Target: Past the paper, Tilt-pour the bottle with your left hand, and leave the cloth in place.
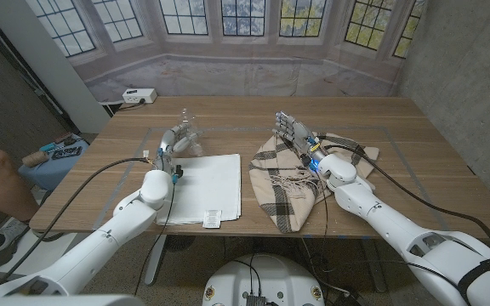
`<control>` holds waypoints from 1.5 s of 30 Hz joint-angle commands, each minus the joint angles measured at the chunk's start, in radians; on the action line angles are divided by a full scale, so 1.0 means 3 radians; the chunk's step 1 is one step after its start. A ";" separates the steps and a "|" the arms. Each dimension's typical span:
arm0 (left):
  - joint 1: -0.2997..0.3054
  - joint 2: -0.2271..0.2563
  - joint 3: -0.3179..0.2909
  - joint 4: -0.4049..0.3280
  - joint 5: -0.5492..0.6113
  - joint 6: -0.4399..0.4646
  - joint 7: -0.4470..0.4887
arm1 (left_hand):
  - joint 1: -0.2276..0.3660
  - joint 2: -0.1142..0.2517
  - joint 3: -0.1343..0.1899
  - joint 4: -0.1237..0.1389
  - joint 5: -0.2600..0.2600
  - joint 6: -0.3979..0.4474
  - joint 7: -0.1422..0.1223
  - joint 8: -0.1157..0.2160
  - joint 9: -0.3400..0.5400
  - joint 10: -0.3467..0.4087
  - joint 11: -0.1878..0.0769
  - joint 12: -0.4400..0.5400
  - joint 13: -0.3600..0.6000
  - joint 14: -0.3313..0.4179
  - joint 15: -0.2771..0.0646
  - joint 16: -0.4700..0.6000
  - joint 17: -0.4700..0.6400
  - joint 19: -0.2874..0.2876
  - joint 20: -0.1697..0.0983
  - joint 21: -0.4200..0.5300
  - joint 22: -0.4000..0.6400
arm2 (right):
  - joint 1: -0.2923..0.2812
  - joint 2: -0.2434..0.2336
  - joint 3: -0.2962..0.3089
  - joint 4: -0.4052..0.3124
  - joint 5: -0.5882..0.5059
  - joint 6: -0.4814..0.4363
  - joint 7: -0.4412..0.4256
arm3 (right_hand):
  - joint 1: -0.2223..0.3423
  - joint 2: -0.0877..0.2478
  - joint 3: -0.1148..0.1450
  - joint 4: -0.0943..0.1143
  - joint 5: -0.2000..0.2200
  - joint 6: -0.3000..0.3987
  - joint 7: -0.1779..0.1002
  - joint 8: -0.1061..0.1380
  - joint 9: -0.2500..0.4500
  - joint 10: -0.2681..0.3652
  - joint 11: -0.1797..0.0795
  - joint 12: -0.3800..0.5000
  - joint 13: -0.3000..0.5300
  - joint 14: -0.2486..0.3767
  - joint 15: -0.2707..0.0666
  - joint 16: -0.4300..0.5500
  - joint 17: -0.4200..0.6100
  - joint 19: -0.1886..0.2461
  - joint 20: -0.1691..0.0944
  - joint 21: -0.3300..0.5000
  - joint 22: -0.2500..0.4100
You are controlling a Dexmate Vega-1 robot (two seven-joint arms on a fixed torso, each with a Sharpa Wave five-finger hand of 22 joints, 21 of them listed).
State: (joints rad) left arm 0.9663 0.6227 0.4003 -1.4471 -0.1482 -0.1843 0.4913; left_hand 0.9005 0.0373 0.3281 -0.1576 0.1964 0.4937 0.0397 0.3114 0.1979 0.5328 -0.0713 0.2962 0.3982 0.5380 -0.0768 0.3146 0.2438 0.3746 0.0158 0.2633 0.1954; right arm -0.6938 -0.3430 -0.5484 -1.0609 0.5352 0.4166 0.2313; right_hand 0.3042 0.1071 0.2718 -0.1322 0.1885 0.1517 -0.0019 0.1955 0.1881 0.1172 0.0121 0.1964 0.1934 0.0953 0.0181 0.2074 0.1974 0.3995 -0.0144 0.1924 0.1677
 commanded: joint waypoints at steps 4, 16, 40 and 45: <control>0.0046 0.0161 -0.0076 0.0005 0.0292 -0.0026 0.0185 | 0.0203 0.0183 0.0000 -0.0017 0.0018 0.0588 -0.0173 0.0039 0.0023 0.0025 -0.0006 0.0002 0.0011 0.0008 -0.0017 0.0023 0.0024 0.0031 -0.0033 0.0021 -0.0001 | 0.0031 0.0035 -0.0031 0.0085 0.0006 0.0004 0.0081 | 0.0004 0.0021 0.0032 -0.0002 0.0000 0.0036 -0.0007 0.0014 0.0020 0.0011 0.0009 0.0008 0.0018 0.0013 0.0018 -0.0003 0.0014 0.0029 0.0010 0.0007 0.0010; -0.0242 0.0042 0.0042 0.0317 0.0338 -0.0069 0.0084 | 0.0215 0.0169 0.0007 -0.0016 0.0022 0.0577 -0.0168 0.0031 0.0031 -0.0039 0.0009 -0.0034 0.0013 -0.0043 -0.0020 -0.0014 0.0016 0.0017 -0.0040 0.0015 -0.0002 | -0.0009 -0.0016 0.0008 0.0017 0.0029 -0.0031 0.0043 | 0.0005 0.0020 0.0034 -0.0003 0.0000 0.0033 -0.0004 0.0013 0.0020 0.0010 0.0006 0.0007 0.0018 0.0014 0.0013 -0.0004 0.0014 0.0032 0.0009 0.0007 0.0010; -0.0688 -0.0209 0.0310 0.0965 0.0194 -0.0291 -0.0234 | 0.0209 0.0145 0.0033 0.0003 0.0025 0.0513 -0.0147 -0.0017 0.0047 -0.0219 -0.0012 -0.0152 -0.0029 -0.0172 -0.0024 -0.0151 -0.0052 -0.0047 -0.0130 -0.0018 -0.0005 | -0.0130 -0.0144 0.0070 -0.0281 0.0007 -0.0071 -0.0132 | 0.0006 0.0019 0.0036 -0.0005 0.0000 0.0037 -0.0003 0.0013 0.0020 0.0013 0.0003 0.0008 0.0018 0.0011 0.0014 -0.0006 0.0014 0.0032 0.0005 0.0004 0.0010; -0.0690 -0.0216 0.0319 0.1010 0.0152 -0.0319 -0.0256 | 0.0211 0.0143 0.0035 0.0004 0.0025 0.0487 -0.0157 -0.0033 0.0049 -0.0239 -0.0018 -0.0166 -0.0034 -0.0199 -0.0015 -0.0174 -0.0062 -0.0069 -0.0125 -0.0028 -0.0006 | -0.0096 -0.0143 0.0050 -0.0309 -0.0023 -0.0078 -0.0131 | 0.0005 0.0019 0.0035 -0.0004 0.0000 0.0038 -0.0002 0.0013 0.0020 0.0009 0.0008 0.0006 0.0018 0.0008 0.0017 -0.0007 0.0015 0.0033 0.0007 0.0004 0.0010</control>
State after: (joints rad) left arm 0.7821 0.5725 0.4779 -1.1936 -0.0791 -0.2585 0.4400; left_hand 0.9143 0.0239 0.3271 -0.1584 0.2002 0.4939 0.0399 0.3056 0.2072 0.4761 -0.0699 0.2505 0.3859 0.4850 -0.0852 0.2661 0.2229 0.3600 -0.0247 0.2586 0.1905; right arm -0.7290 -0.3794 -0.5297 -1.1244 0.5436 0.3937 0.1998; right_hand 0.3042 0.1071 0.2733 -0.1337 0.1885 0.1517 -0.0019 0.1955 0.1881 0.1171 0.0121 0.1964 0.1934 0.0953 0.0180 0.2074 0.1974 0.3995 -0.0143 0.1924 0.1677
